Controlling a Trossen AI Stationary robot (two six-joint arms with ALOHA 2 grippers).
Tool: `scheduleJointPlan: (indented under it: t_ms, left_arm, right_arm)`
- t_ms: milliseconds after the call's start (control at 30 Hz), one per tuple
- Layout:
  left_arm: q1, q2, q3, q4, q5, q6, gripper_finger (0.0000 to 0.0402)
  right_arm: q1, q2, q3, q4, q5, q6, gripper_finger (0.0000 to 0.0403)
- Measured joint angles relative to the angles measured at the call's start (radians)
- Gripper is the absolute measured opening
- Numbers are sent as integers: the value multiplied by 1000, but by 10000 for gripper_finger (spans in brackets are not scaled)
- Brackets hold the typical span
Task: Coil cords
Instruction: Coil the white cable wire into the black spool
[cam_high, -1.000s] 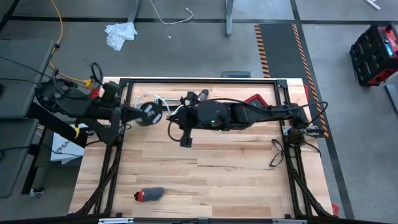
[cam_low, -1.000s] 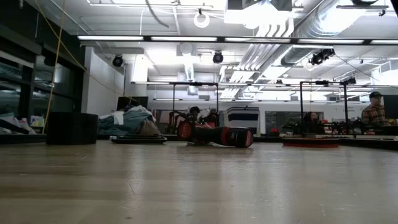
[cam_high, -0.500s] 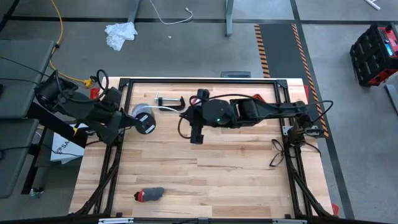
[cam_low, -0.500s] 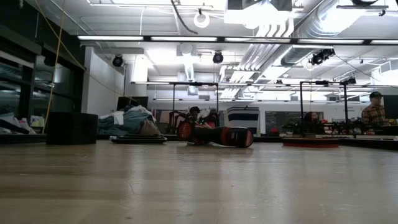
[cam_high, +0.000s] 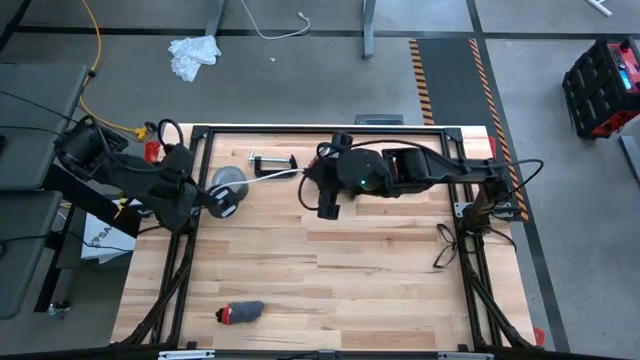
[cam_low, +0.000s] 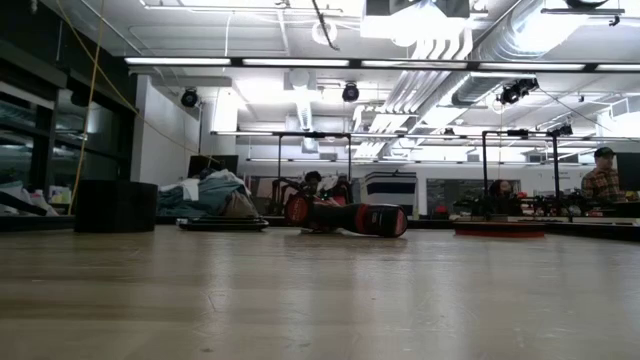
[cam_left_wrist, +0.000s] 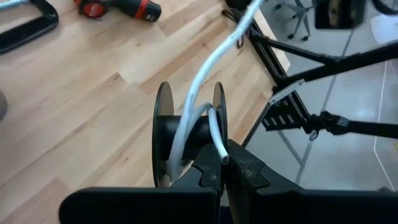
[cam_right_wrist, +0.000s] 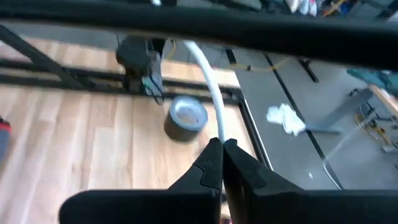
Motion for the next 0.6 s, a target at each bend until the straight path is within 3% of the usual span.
scheduleJointPlan:
  t_ms: [167,433,600]
  left_arm:
    - [0,-17,0,-6,-16,0,0]
    - [16,-63,0,119,-273,55,0]
    - [52,-87,0,235,-376,103,0]
  right_arm:
    - [-8,-11,0,-43,4,20,1]
    - [-3,-11,0,-50,-35,68,1]
    - [7,-11,0,-36,-37,70,0]
